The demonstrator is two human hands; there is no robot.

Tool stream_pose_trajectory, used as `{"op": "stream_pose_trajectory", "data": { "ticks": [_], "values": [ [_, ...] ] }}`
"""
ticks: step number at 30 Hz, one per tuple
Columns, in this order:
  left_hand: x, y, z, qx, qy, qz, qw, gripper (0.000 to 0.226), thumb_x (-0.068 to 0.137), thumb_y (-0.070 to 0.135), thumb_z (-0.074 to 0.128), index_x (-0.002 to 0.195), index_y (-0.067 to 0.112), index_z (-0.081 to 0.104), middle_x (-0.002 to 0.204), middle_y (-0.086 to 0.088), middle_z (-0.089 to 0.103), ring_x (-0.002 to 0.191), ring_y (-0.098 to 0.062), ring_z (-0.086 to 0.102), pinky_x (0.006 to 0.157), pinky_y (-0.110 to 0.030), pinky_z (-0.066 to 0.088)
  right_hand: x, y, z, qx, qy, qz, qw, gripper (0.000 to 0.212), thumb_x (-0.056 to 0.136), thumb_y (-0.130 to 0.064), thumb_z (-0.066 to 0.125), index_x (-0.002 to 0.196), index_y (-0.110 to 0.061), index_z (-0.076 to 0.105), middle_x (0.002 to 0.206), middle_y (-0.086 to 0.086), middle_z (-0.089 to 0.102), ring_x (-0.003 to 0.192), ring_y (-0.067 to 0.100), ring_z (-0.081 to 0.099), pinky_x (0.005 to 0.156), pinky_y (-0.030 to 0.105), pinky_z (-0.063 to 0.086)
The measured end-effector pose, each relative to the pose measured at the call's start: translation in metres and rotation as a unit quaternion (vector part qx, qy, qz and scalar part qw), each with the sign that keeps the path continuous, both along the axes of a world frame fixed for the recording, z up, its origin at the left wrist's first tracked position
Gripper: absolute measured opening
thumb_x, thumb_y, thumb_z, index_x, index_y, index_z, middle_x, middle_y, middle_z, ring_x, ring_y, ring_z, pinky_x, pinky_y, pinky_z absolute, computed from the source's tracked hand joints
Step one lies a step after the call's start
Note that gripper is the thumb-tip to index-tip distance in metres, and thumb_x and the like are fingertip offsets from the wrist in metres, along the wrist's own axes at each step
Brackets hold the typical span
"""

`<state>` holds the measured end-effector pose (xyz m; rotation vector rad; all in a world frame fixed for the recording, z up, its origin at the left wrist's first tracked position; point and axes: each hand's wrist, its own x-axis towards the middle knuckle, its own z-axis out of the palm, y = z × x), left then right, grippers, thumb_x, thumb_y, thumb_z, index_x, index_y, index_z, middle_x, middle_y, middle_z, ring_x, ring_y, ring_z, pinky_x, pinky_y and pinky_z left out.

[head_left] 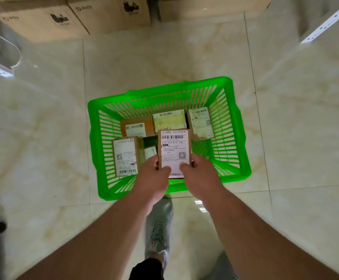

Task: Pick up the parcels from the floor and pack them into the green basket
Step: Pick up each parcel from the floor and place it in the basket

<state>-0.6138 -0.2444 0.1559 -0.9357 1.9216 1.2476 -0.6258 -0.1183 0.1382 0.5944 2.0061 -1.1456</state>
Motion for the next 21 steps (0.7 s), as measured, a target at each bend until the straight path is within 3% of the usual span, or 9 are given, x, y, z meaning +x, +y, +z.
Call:
{"op": "stream_pose_trajectory", "data": {
  "ticks": [3, 9, 13, 16, 18, 20, 21],
  "values": [
    [-0.013, -0.014, -0.028, 0.001, -0.033, -0.033, 0.999, 0.037, 0.097, 0.017, 0.054, 0.132, 0.025, 0.063, 0.121, 0.009, 0.069, 0.079, 0.008, 0.053, 0.06, -0.017, 0.035, -0.008, -0.015, -0.029, 0.009, -0.012, 0.006, 1.0, 0.034, 0.092, -0.024, 0.055, 0.122, -0.018, 0.07, 0.12, -0.001, 0.074, 0.086, 0.015, 0.064, 0.045, 0.006, 0.035],
    [-0.019, -0.026, -0.063, 0.022, -0.074, -0.03, 0.997, 0.043, 0.097, 0.015, 0.052, 0.139, 0.021, 0.06, 0.136, 0.0, 0.067, 0.089, -0.01, 0.064, 0.063, -0.022, 0.042, -0.013, -0.031, -0.07, 0.037, -0.036, 0.046, 0.998, 0.047, 0.086, -0.035, 0.05, 0.128, -0.023, 0.067, 0.128, 0.004, 0.07, 0.098, 0.025, 0.069, 0.077, 0.03, 0.057],
    [-0.017, -0.026, -0.061, 0.012, -0.082, -0.057, 0.995, 0.042, 0.1, 0.018, 0.051, 0.142, 0.021, 0.054, 0.139, -0.002, 0.063, 0.07, 0.0, 0.052, 0.057, -0.02, 0.039, -0.012, -0.032, -0.066, 0.042, -0.041, 0.055, 0.997, 0.047, 0.088, -0.033, 0.051, 0.131, -0.018, 0.064, 0.132, 0.0, 0.069, 0.116, 0.025, 0.066, 0.089, 0.027, 0.05],
    [-0.01, -0.022, -0.047, 0.033, -0.083, -0.079, 0.993, 0.05, 0.101, 0.021, 0.051, 0.151, 0.025, 0.046, 0.148, 0.003, 0.056, 0.074, 0.007, 0.052, 0.053, -0.014, 0.043, -0.008, -0.027, -0.045, 0.055, -0.049, 0.022, 0.997, 0.045, 0.093, -0.032, 0.054, 0.135, -0.015, 0.059, 0.129, -0.006, 0.062, 0.123, 0.025, 0.06, 0.088, 0.025, 0.042],
    [-0.004, -0.02, -0.034, 0.033, -0.084, -0.104, 0.99, 0.054, 0.101, 0.023, 0.05, 0.155, 0.023, 0.04, 0.154, 0.001, 0.05, 0.096, -0.002, 0.063, 0.069, -0.004, 0.046, -0.001, -0.019, -0.033, 0.064, -0.04, -0.008, 0.997, 0.054, 0.09, -0.039, 0.054, 0.139, -0.016, 0.055, 0.138, 0.002, 0.06, 0.124, 0.027, 0.057, 0.099, 0.033, 0.045],
    [0.002, -0.014, -0.021, 0.017, -0.084, -0.118, 0.989, 0.045, 0.101, 0.024, 0.051, 0.146, 0.024, 0.05, 0.145, 0.002, 0.056, 0.122, -0.016, 0.058, 0.097, -0.018, 0.04, 0.006, -0.012, -0.016, 0.052, -0.036, -0.043, 0.997, 0.048, 0.094, -0.032, 0.056, 0.139, -0.016, 0.055, 0.134, 0.004, 0.061, 0.12, 0.024, 0.057, 0.095, 0.03, 0.042],
    [0.005, -0.009, -0.017, 0.015, -0.084, -0.123, 0.989, 0.026, 0.1, 0.022, 0.052, 0.124, 0.029, 0.06, 0.123, 0.005, 0.062, 0.115, -0.02, 0.056, 0.099, -0.026, 0.04, 0.01, -0.007, -0.008, 0.035, -0.031, -0.058, 0.997, 0.038, 0.096, -0.027, 0.056, 0.132, -0.017, 0.057, 0.124, 0.002, 0.062, 0.113, 0.02, 0.057, 0.089, 0.028, 0.039]
  ]
}}
